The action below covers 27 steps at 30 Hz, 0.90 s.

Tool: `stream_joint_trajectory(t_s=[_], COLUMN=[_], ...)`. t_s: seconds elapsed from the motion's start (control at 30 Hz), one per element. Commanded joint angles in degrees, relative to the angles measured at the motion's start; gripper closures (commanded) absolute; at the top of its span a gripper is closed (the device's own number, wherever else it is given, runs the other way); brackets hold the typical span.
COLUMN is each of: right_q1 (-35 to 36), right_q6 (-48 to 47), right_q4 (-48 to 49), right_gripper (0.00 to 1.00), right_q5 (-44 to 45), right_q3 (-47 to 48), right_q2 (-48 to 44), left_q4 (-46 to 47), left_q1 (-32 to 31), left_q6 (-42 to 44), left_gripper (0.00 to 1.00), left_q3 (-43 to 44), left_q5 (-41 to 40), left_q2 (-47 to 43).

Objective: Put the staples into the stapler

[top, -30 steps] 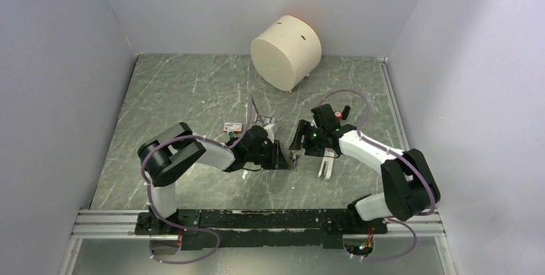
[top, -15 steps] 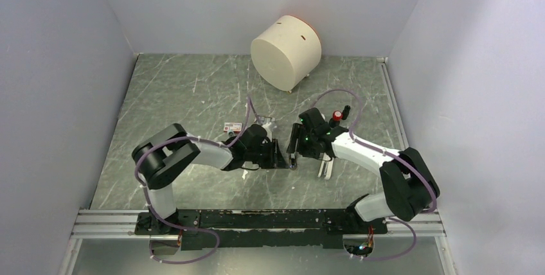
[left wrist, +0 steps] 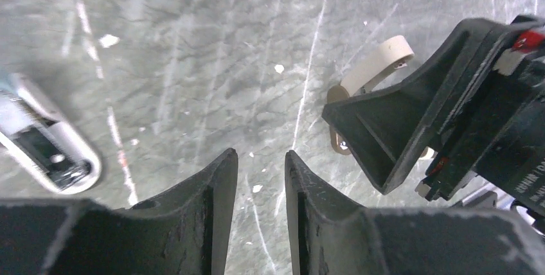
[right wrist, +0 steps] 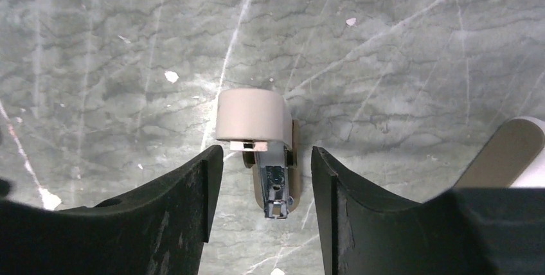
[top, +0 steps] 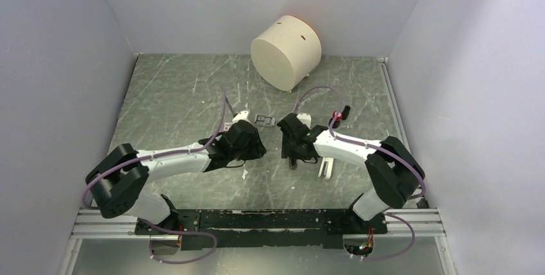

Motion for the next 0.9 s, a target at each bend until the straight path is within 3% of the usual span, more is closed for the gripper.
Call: stream_joint_trajectory(t_s=[0.0, 0.27, 0.5, 0.87], right_q1=[1.32, 2.43, 2.52, -5.24], right_q6=[1.73, 0.06, 1.63, -5.97], right_q4=[-3.99, -4.78, -6.81, 0.91], right_gripper=[0.45, 0.53, 0.7, 0.71], right_q5=[5.58, 4.95, 8.55, 11.0], right_q3=[1.35, 1.27, 2.88, 6.41], right_q2=[1.05, 4.2, 5.9, 10.06], left_q4=[-7.19, -11.89, -13.08, -13.07], left_q1=[0.32, 0.37, 0.37, 0.37], left_q6=[1.8, 3.02, 3.39, 3.4], left_gripper=[0.61, 0.59, 0.57, 0.57], left_q3=[1.67, 2.49, 2.46, 1.74], left_q5=[-7.64, -13.07, -13.25, -11.01], left_q2=[-5.08, -11.99, -12.4, -13.15])
